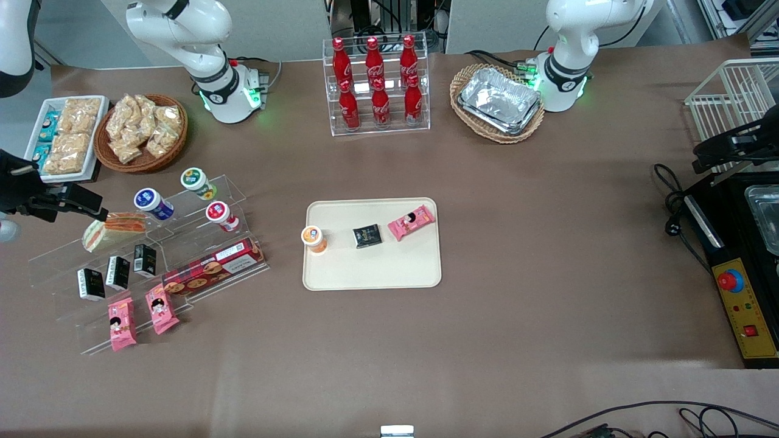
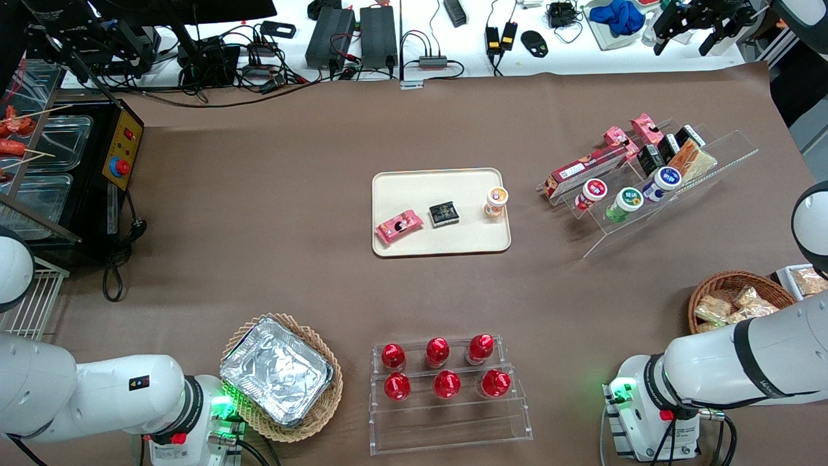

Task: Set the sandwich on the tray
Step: 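Move the right gripper toward the wrapped sandwich on the acrylic rack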

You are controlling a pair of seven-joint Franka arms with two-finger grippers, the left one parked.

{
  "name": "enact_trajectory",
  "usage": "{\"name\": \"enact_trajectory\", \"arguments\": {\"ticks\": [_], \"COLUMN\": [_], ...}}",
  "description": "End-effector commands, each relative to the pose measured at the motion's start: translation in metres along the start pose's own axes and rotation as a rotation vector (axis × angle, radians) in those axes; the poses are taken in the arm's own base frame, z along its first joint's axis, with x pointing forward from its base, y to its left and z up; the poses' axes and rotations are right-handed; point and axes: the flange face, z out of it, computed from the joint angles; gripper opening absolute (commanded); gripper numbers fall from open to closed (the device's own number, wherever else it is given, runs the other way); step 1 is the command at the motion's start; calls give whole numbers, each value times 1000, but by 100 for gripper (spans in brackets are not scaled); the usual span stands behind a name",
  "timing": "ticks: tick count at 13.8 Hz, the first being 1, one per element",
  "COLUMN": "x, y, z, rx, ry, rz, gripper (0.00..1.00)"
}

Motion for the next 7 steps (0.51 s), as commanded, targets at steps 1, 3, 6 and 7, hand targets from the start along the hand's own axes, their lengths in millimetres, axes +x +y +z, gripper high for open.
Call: {"name": "enact_trajectory", "arguments": {"ticks": [1,3,6,7], "x": [-3,-2,-2,-2], "y": [1,2,20,22], "z": [-1,-1,4,5], "rx": [13,12,16,16], "ry": [-12,-11,-22,-27], "rz": [14,13,32,29], "gripper": [100,100,100,100]}}
